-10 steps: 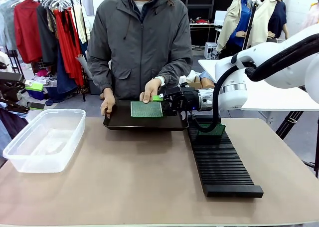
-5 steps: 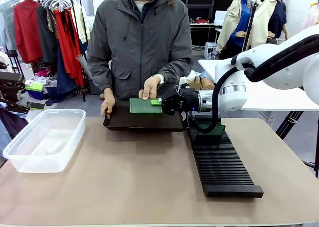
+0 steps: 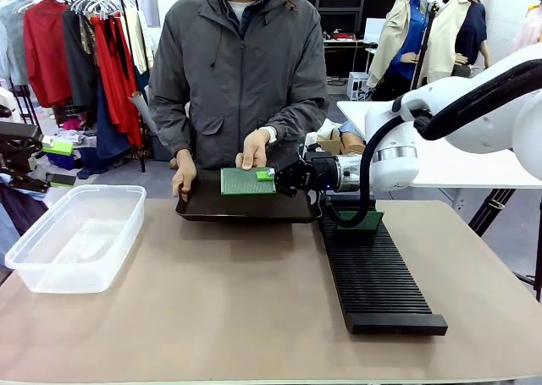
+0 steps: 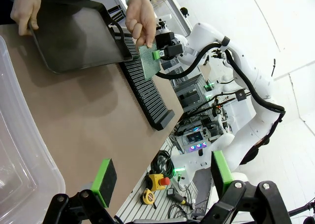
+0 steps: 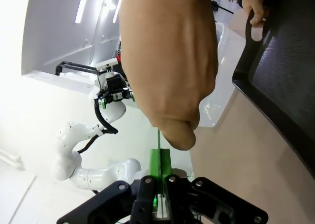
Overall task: Sort PCBs into racks and boxes based on the side picked up.
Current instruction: Pick up the Blank PCB handed by the Human, then if the short side of the Blank PCB is picked up, insert it into the PCB Rack ; if the long side is picked up, place it in the Organizing box.
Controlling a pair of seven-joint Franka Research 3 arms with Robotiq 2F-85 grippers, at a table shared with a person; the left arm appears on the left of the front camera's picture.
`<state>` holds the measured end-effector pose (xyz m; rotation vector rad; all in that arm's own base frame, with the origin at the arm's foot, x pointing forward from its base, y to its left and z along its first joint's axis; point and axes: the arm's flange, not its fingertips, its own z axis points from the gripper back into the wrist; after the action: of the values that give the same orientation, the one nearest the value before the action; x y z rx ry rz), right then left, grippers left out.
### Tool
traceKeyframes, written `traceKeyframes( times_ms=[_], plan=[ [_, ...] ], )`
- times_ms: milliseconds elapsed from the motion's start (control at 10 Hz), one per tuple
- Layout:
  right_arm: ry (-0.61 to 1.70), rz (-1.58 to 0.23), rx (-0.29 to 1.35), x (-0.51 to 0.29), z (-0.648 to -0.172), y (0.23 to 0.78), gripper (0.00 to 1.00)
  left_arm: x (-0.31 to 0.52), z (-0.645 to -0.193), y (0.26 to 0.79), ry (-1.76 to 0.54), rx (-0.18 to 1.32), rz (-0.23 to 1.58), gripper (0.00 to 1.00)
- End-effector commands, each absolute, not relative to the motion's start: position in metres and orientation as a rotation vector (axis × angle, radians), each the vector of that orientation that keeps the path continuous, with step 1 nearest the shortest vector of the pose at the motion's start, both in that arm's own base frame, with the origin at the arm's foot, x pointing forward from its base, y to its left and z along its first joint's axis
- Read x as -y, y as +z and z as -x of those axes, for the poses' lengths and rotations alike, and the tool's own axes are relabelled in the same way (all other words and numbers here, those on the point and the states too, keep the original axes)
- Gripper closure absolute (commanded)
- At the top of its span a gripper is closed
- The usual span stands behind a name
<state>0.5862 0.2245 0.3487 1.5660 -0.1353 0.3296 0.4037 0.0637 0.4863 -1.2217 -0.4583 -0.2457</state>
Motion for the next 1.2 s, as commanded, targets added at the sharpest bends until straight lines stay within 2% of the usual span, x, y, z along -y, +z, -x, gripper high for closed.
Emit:
traceKeyframes(
  times_ms=[0,1100],
  plan=[
    [0.319,-1.577,0.143,-0.2247,-0.5866,0.3505,1.00,-0.0640,-0.4015,0.4883,-0.247,0.452,1.222,0.00],
    [0.319,-1.577,0.143,-0.2247,-0.5866,0.3505,1.00,-0.0640,-0.4015,0.4883,-0.247,0.452,1.222,0.00]
  ],
)
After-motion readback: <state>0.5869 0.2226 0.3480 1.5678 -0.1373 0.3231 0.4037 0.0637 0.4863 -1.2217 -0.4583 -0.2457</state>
